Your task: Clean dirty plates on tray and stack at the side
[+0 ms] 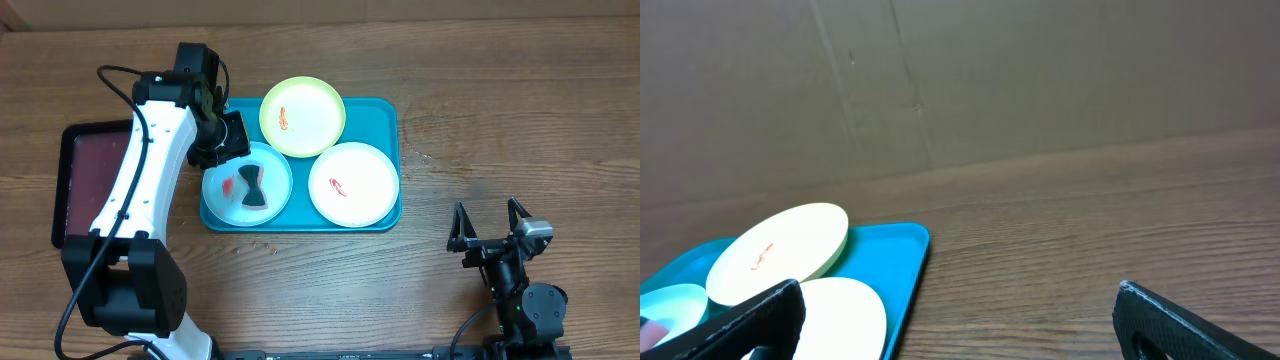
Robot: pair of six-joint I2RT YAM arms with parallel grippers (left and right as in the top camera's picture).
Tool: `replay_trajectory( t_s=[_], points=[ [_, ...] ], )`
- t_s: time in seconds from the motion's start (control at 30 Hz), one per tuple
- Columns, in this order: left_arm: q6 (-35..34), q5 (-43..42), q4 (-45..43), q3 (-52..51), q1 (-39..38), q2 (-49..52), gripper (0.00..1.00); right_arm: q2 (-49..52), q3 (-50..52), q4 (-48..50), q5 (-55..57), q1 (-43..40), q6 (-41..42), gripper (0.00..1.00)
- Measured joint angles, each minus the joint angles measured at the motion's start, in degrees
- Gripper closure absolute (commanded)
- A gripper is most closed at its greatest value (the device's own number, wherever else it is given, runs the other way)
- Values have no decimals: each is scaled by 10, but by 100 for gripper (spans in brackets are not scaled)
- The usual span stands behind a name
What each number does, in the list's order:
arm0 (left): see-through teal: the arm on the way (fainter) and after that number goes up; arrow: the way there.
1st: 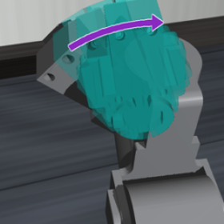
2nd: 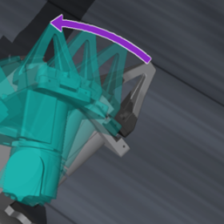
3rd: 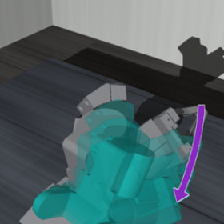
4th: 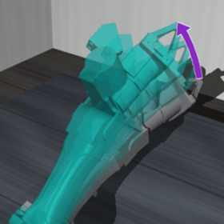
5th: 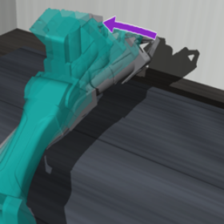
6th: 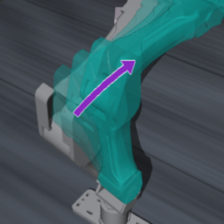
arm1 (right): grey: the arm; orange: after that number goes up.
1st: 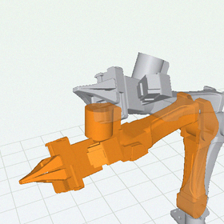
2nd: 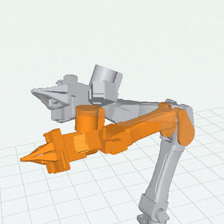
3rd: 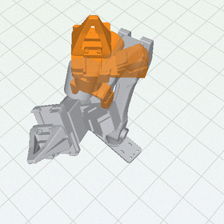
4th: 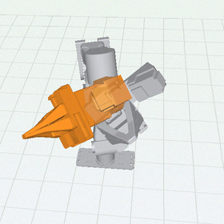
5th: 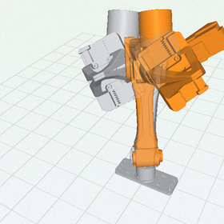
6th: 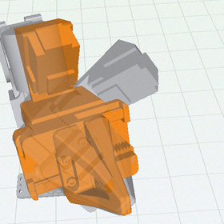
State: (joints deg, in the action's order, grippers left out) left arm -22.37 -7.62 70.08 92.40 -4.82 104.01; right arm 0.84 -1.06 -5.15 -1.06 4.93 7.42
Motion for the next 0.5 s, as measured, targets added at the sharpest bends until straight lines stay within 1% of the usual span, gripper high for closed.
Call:
replay_trajectory(
  t_s=[0.5],
  points=[
    [0,0,0,0,0,0,55,0,0,0,0,0,0,0]
  ],
)
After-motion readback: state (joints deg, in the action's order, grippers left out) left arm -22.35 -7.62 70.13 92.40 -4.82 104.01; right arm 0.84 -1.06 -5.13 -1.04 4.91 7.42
